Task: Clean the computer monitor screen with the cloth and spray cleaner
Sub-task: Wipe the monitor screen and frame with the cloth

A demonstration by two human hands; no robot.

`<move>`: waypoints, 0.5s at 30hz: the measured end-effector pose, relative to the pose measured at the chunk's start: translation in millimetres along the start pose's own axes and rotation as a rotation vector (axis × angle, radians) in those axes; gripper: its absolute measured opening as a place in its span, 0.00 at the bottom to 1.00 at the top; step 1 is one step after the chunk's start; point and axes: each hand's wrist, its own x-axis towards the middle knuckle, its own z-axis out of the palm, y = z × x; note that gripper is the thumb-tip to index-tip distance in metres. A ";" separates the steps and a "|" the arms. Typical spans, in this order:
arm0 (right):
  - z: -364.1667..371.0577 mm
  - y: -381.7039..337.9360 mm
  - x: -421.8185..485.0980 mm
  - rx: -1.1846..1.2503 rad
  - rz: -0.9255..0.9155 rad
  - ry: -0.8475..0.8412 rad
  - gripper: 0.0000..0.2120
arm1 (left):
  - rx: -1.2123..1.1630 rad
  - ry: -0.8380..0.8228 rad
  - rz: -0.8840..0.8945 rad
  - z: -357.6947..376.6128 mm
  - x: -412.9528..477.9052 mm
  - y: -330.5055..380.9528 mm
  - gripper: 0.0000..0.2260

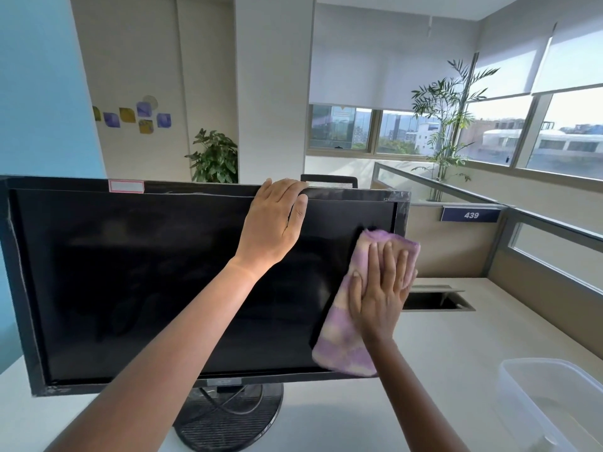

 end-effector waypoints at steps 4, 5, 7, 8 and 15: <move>1.4 -51.4 35.4 0.066 0.083 0.025 0.26 | -0.007 -0.029 0.024 -3.4 2.4 -1.1 0.23; 3.3 -65.5 38.0 0.082 0.079 0.024 0.26 | -0.005 -0.032 0.029 -5.0 3.8 -1.5 0.23; 8.3 -93.6 32.8 0.086 0.015 0.003 0.28 | -0.009 -0.043 0.043 -8.7 6.9 -3.3 0.23; 11.7 -107.4 25.8 0.079 -0.058 -0.014 0.28 | -0.013 -0.054 0.058 -10.3 8.0 -4.6 0.23; 24.8 -127.9 11.5 0.008 -0.555 -0.047 0.21 | 0.007 -0.124 0.151 -21.0 12.0 -10.2 0.30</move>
